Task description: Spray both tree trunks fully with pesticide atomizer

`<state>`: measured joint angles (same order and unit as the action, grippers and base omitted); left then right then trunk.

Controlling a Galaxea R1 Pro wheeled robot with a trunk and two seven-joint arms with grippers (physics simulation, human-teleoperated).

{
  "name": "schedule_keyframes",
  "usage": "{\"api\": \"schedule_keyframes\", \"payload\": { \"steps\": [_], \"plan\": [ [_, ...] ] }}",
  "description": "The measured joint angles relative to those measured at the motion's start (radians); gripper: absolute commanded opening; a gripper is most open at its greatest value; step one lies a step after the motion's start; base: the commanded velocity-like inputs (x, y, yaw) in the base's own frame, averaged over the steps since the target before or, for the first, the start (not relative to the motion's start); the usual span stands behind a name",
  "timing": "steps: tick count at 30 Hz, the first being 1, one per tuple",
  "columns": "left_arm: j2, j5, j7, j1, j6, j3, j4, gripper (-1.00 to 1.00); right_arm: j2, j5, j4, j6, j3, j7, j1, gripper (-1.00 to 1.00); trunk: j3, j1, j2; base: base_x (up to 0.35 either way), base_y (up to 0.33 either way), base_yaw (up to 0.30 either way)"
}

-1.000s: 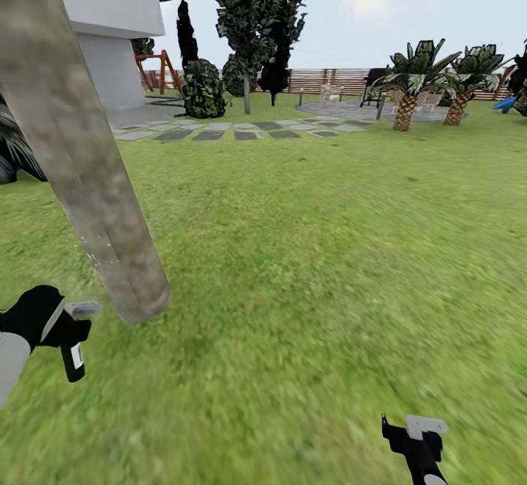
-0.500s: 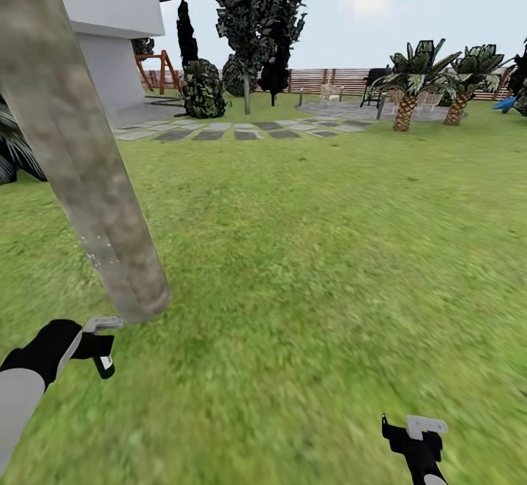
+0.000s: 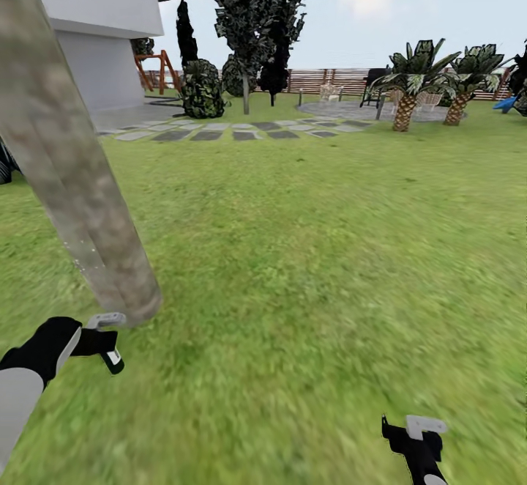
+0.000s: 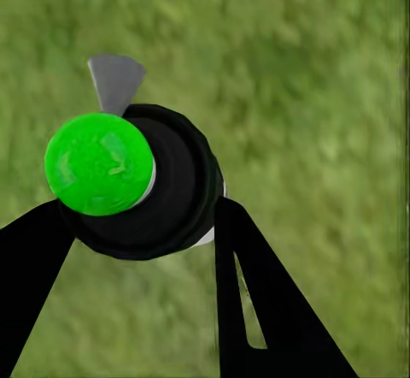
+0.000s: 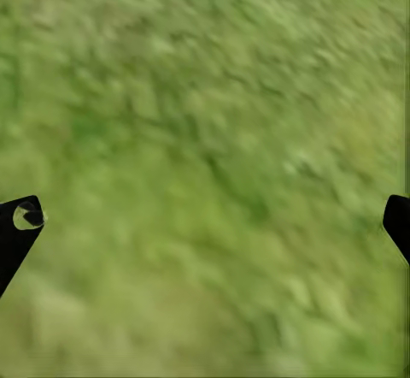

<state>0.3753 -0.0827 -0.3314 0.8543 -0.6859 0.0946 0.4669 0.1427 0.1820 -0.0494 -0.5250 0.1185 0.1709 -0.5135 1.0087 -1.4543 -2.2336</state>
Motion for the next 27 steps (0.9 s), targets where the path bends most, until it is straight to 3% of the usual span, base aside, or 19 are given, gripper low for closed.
{"api": "schedule_keyframes", "payload": {
  "steps": [4,11,18,22,27],
  "plan": [
    [0.001,-0.002,0.0,-0.002,-0.037,0.0,0.015,-1.0,0.0,0.0,0.0,0.0,0.0,0.0,0.0,1.0,0.0,0.0,0.0,0.018,-0.263,0.0],
    [0.001,-0.003,0.0,-0.003,-0.045,0.0,0.016,-1.0,-0.001,0.0,0.0,0.0,0.0,0.0,0.0,1.0,0.0,-0.001,0.0,-0.128,-0.255,0.007],
    [0.0,-0.001,0.0,-0.003,-0.053,0.002,0.018,-1.0,-0.002,0.0,0.0,0.0,0.001,0.0,0.0,1.0,0.0,0.0,0.0,-0.161,-0.149,0.244],
    [0.003,-0.001,0.001,0.015,-0.137,0.002,0.062,-1.0,-0.002,0.0,0.0,0.0,0.001,0.0,0.0,1.0,0.0,0.0,0.0,-0.007,-0.005,0.277],
    [-0.002,-0.011,0.015,0.064,-0.284,0.002,0.223,-1.0,-0.002,0.0,0.0,0.0,0.0,0.0,0.0,1.0,0.0,0.0,0.0,-0.001,0.0,0.27]
  ]
}}
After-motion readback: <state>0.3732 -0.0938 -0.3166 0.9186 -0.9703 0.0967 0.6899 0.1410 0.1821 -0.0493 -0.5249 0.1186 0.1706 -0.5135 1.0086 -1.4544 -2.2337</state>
